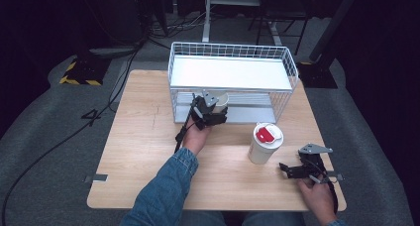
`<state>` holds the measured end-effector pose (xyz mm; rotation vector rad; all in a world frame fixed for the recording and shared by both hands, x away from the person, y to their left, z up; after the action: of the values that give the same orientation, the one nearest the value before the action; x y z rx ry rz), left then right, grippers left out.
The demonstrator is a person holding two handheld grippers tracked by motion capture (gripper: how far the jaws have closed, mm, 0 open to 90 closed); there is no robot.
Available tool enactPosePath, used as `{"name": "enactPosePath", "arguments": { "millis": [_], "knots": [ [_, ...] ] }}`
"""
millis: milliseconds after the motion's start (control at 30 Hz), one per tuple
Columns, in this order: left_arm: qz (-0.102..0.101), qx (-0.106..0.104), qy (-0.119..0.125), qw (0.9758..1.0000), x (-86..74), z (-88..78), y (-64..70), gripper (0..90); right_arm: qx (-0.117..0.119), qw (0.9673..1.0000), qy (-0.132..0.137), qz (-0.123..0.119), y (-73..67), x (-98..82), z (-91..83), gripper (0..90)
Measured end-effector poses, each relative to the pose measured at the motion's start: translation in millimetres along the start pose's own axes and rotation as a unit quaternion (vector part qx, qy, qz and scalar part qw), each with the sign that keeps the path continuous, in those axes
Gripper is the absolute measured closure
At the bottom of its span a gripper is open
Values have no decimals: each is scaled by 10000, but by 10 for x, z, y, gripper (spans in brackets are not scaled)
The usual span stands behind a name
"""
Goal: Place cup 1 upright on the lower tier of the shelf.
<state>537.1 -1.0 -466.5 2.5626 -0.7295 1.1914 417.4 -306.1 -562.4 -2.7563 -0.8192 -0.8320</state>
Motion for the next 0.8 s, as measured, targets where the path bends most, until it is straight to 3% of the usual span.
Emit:
{"name": "enactPosePath", "arguments": {
  "millis": [533,800],
  "knots": [
    [121,184,9,9998,-27,257,-6,221,-1,10000,-1,0,0,0,0,5],
    [-55,210,40,9998,-41,379,-50,222,0,10000,-1,1,0,0,0,5]
  ]
}}
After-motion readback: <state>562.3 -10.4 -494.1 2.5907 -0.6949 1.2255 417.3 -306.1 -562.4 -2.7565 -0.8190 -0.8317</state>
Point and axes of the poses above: each handheld gripper's, and its own axes: z roughly forward along the jaws, x roughly out of its top, y roughly to its right, the point moved 8 cm from there along z, roughly forward along the jaws, and after that the axes turned 12 degrees about -y, right-handed, at the moved point
